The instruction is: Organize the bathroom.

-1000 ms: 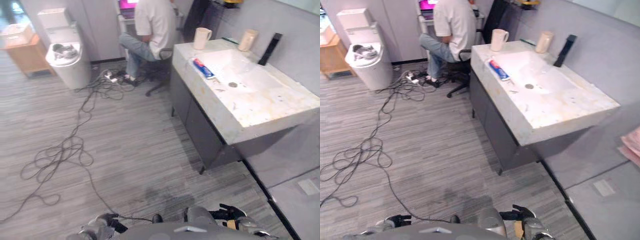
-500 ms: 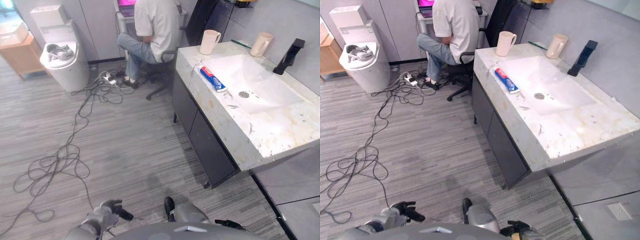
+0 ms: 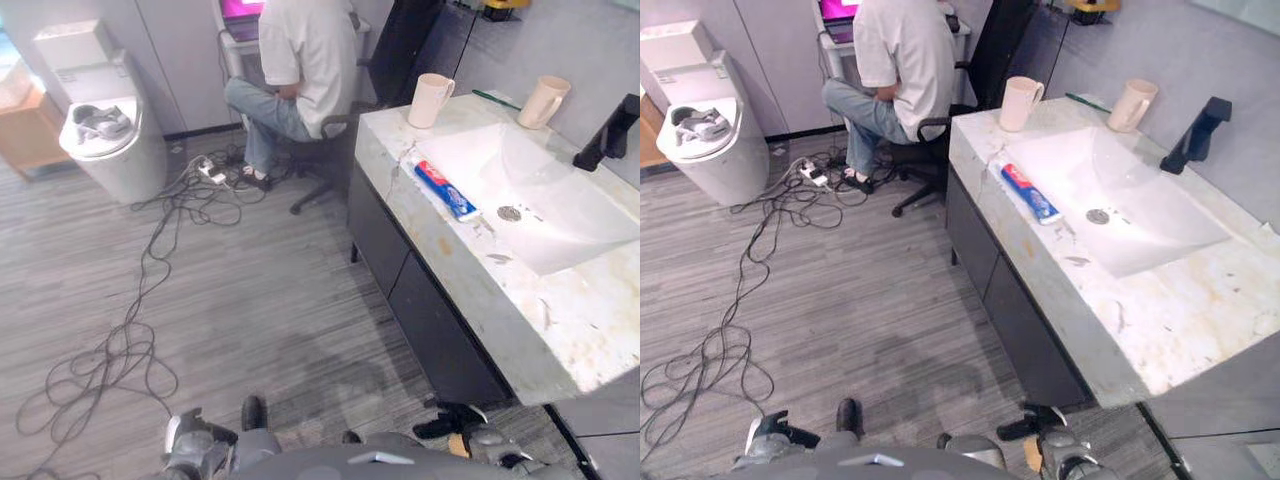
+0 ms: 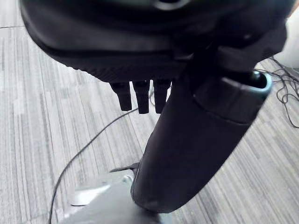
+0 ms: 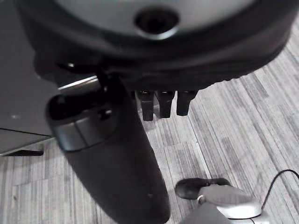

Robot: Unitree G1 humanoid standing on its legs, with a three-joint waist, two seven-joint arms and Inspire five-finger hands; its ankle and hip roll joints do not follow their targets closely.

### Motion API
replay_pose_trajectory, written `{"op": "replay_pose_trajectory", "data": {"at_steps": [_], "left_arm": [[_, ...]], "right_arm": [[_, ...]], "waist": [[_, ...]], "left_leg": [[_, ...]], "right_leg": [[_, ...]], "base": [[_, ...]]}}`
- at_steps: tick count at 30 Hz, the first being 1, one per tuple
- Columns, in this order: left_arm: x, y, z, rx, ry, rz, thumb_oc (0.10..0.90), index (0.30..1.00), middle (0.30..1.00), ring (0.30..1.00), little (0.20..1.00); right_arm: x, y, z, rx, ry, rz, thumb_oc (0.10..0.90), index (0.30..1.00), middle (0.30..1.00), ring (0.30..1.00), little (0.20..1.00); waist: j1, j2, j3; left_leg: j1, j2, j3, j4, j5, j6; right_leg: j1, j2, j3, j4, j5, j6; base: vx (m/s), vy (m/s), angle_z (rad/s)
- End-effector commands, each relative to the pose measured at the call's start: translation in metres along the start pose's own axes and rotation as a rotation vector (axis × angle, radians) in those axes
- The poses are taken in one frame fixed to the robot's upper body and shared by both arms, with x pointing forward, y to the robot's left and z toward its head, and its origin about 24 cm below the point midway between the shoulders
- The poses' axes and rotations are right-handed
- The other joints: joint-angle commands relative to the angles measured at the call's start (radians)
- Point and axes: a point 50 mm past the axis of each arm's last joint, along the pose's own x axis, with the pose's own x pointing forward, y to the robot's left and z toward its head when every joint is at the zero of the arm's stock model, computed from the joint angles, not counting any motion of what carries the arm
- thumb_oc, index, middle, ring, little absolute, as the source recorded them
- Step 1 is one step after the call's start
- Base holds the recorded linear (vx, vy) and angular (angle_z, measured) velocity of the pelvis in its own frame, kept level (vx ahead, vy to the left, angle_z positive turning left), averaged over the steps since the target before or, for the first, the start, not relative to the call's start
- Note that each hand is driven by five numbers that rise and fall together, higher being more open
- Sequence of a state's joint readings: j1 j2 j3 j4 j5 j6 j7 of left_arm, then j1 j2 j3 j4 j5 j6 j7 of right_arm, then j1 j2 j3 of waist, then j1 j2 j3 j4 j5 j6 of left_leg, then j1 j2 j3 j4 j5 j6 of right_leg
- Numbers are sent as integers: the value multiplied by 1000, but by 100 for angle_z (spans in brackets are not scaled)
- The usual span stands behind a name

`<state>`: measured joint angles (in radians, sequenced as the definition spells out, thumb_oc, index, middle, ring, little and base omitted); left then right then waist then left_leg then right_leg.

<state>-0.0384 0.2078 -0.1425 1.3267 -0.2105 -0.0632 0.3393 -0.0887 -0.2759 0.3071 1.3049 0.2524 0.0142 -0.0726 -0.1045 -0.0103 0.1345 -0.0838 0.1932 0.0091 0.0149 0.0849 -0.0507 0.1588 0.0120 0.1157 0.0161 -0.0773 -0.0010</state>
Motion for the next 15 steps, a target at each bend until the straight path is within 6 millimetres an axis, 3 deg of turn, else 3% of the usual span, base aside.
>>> {"op": "replay_pose_trajectory", "data": {"at_steps": [1,2,5,7,8,9,10,11,14,15], "left_arm": [[6,20,20,102,-120,38,800,900,900,900,900],[5,16,22,140,-140,9,800,900,900,900,900],[6,17,27,170,-157,8,800,900,900,900,900],[7,21,33,146,-152,25,800,900,900,900,900],[8,25,40,119,-178,55,800,900,900,900,900],[9,31,52,-41,-180,109,800,900,900,900,900],[9,31,52,-41,-180,109,800,900,900,900,900],[9,37,56,-150,-181,168,800,900,900,900,900],[9,41,53,-214,-172,202,800,900,900,900,900],[8,38,57,-166,-196,198,800,900,900,900,900]], "right_arm": [[1,-3,14,53,-50,-44,800,900,900,900,900],[0,-5,12,92,-50,-56,800,900,900,900,900],[0,-6,10,63,-65,-45,800,900,900,900,900],[0,-7,9,38,-69,-22,800,900,900,900,900],[0,-6,7,4,-67,-19,800,900,900,900,900],[-1,-7,-1,-32,-53,6,800,900,900,900,900],[-1,-7,-1,-32,-53,6,800,900,900,900,900],[-1,-8,-6,-50,-38,20,800,900,900,900,900],[-2,-10,-10,-77,-12,49,800,900,900,900,900],[-3,-10,-18,-48,8,53,800,900,900,900,900]], "waist": [[7,-8,-22],[-6,10,-22],[-23,31,-6],[-35,34,13],[-47,26,21],[-69,15,23],[-68,15,23],[-64,-5,22],[-59,-27,17],[-79,-29,7]], "left_leg": [[0,-24,20,62,-28,11],[31,-98,38,67,-83,54],[70,-132,57,70,-125,84],[96,-150,73,82,-157,97],[112,-159,93,88,-170,97],[133,-171,131,80,-183,93],[132,-171,132,80,-182,93],[143,-191,185,96,-207,90],[180,-212,249,103,-243,91],[202,-224,235,103,-262,99]], "right_leg": [[-103,-115,-55,178,-9,125],[-243,-172,-66,402,162,116],[-370,-174,-56,598,238,99],[-416,-177,-56,618,240,93],[-412,-167,-72,553,226,99],[-356,-113,-121,298,110,111],[-356,-112,-121,295,112,111],[-322,-92,-214,170,106,121],[-340,-55,-289,122,136,129],[-342,-23,-226,116,135,107]], "base": [[391,688,-19],[290,544,-13],[227,405,-24],[275,292,-24],[478,285,-31],[353,163,-30],[373,135,-65],[190,76,-81],[260,52,-124],[268,18,-121]]}}
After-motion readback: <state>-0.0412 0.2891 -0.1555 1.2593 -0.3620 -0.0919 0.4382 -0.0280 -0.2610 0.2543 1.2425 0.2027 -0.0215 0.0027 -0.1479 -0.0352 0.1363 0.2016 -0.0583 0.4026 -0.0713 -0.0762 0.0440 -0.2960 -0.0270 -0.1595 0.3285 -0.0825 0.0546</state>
